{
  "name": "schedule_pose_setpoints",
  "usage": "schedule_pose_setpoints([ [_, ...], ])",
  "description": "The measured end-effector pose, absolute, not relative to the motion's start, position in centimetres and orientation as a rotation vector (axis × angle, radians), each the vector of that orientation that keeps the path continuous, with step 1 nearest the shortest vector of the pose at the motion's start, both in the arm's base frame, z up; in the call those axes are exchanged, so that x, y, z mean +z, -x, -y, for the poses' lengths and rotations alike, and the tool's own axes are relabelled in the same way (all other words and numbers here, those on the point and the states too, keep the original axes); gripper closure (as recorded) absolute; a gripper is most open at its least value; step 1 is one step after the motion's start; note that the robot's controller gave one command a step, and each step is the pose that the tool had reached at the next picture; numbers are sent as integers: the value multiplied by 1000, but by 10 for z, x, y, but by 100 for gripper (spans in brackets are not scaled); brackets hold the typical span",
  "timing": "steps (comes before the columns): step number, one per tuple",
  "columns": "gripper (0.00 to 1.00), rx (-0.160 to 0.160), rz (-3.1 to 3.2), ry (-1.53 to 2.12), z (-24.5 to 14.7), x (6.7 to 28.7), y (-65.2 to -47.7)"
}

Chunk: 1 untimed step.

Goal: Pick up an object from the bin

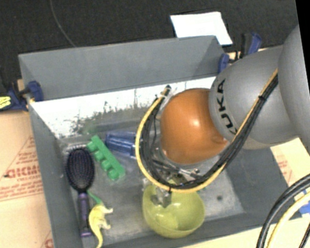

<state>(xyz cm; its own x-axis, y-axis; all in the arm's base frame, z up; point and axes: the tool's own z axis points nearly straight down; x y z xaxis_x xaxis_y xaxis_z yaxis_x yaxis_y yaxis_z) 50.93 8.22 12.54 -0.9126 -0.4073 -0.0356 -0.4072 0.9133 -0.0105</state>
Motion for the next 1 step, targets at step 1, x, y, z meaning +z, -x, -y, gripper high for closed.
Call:
schedule_pose_setpoints([
  [1,100,-3,-3043,558,-129,160,-498],
])
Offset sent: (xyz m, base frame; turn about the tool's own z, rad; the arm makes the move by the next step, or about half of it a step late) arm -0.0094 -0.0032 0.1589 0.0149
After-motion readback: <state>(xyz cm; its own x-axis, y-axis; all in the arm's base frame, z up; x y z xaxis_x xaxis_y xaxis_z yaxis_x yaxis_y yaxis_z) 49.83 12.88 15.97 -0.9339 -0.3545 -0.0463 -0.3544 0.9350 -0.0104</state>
